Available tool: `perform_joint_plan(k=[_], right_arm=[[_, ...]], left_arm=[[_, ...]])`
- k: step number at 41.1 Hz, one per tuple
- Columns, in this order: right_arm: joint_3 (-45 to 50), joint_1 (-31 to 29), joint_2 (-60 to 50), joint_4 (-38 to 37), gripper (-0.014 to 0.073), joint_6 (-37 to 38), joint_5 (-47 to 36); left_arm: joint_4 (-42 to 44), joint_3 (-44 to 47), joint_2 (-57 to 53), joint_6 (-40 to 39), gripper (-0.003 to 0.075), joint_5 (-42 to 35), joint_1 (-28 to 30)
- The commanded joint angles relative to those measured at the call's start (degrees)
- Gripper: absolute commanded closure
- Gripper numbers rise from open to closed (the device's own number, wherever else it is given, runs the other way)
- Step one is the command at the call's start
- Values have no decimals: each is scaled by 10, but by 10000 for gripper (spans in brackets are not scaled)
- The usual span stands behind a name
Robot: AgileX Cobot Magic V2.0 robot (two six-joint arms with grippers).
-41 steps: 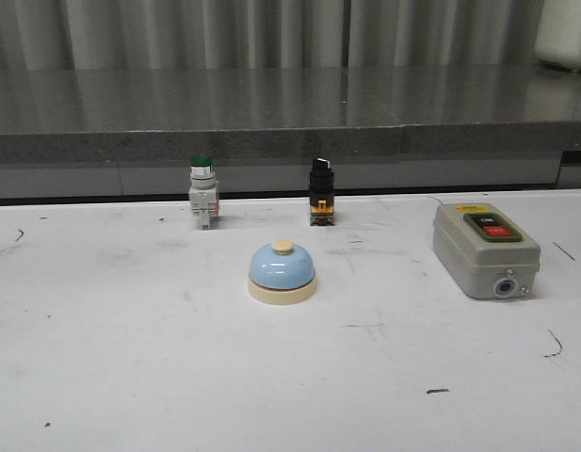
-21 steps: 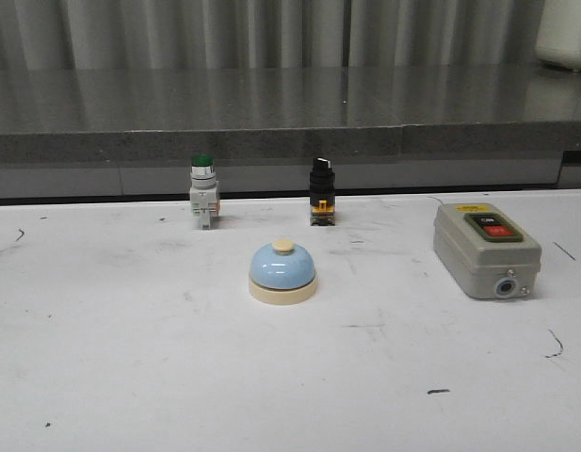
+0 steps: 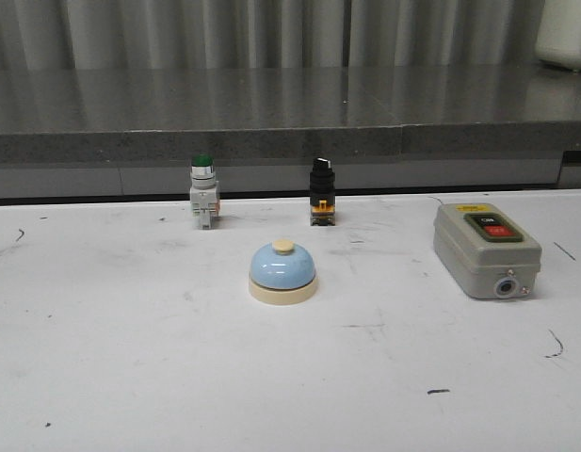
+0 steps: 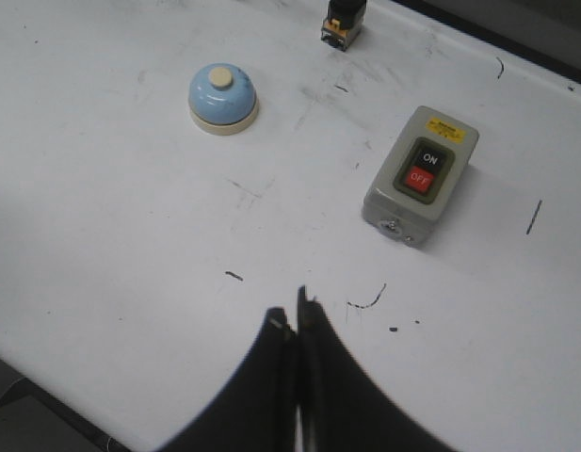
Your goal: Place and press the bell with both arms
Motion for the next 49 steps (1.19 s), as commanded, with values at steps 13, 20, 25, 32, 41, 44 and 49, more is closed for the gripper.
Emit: perform_joint_plan(k=[13,20,25,32,41,44,49], right_arm=[[-13,-4,-4,-6,662,-2,-29],[-13,-4,-4,-6,662,-2,-28],[-13,-4,-4,-6,662,-2,-28],[-13,-4,-4,-6,662,-2,-28],[-13,-4,-4,-6,662,-2,-28],[-13,-4,-4,-6,662,-2,-28],[-13,-4,-4,-6,662,-2,-28]], left_arm=[[-12,23,-37,-4,740,-62,38],[28,88,-127,-4,740,-96,115],[28,156,-203,-4,740,-155,185],[12,247,-302,-4,740,-225,279],[7,351,-383,-4,740,-316,335],[7,377,-397,-4,740,-352,335],[3,404,-413,-4,740,-390,335]])
